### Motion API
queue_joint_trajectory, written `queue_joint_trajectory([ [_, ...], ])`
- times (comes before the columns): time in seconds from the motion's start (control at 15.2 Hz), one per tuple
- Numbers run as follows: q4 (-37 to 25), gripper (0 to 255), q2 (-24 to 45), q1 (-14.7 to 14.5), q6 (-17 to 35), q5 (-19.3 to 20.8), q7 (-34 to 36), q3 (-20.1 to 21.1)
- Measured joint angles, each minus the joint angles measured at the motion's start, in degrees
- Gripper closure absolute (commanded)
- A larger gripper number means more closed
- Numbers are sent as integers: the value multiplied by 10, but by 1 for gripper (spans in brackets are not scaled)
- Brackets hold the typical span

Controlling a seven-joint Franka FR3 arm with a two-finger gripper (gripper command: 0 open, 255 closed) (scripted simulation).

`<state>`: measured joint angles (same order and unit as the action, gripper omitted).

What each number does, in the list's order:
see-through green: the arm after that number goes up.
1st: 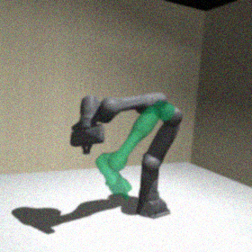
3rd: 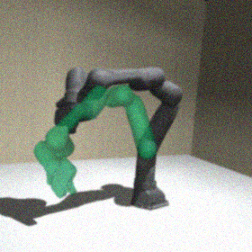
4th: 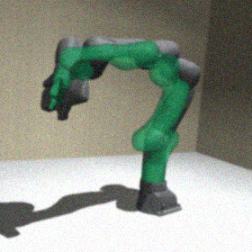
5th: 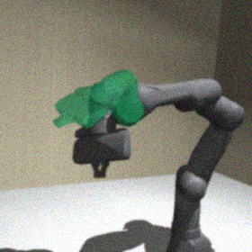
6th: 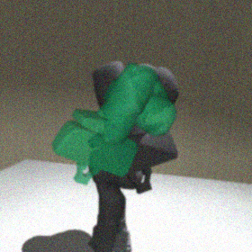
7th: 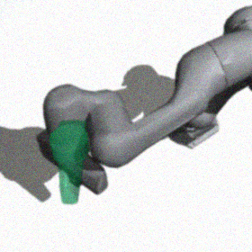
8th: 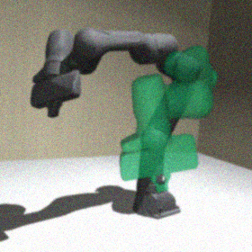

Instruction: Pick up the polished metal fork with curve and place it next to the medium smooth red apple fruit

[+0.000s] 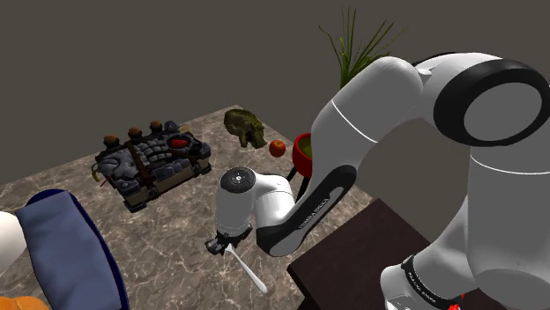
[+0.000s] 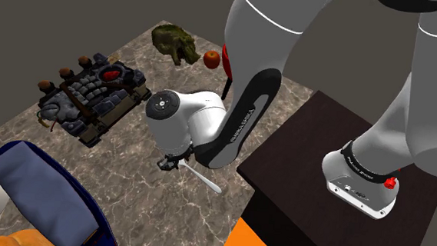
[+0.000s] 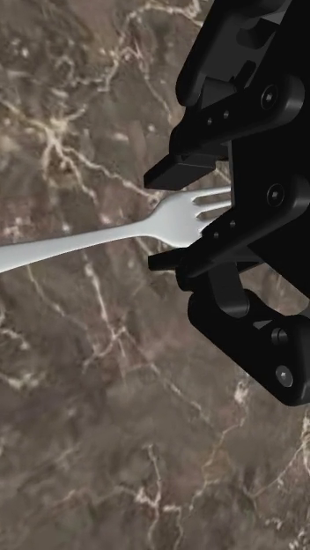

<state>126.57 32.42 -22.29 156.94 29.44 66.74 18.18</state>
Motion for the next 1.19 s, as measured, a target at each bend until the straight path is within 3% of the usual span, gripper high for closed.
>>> queue_joint_trajectory([
  [0.26, 7, 255, -11, 9, 1, -8, -8, 11],
  [1.19, 30, 255, -111, 63, -71, -88, -66, 82],
])
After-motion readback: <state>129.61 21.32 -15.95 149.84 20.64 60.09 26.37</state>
